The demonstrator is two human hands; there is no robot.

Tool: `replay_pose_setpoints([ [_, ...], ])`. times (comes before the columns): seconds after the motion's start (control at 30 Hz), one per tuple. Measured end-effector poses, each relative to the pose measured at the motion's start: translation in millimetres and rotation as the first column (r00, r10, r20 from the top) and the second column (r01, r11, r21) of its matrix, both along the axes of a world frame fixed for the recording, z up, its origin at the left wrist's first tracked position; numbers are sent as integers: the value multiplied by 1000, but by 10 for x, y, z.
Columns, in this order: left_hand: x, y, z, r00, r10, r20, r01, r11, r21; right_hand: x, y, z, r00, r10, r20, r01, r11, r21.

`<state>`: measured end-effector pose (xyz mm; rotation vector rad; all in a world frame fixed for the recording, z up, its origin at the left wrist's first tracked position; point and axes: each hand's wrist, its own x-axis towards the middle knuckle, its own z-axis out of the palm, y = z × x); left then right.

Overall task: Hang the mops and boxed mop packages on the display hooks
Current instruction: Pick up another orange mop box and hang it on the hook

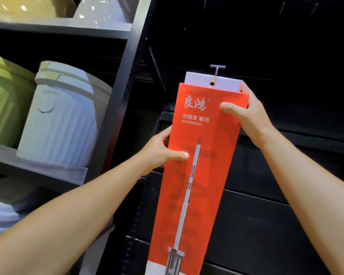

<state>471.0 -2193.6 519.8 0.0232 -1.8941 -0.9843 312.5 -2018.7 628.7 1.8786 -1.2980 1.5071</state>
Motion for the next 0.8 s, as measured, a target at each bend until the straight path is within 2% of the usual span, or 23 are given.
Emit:
replay_pose_setpoints([
  [0.27, -116, -157, -175, 999, -12, 40, 13, 1000, -22, -176, -128, -249, 999, -16, 39, 16, 1000, 14],
  [0.8, -389, -400, -233, 991, 25, 132, -28, 999, 19, -543, -470, -224, 993, -67, 101, 58, 994, 94],
])
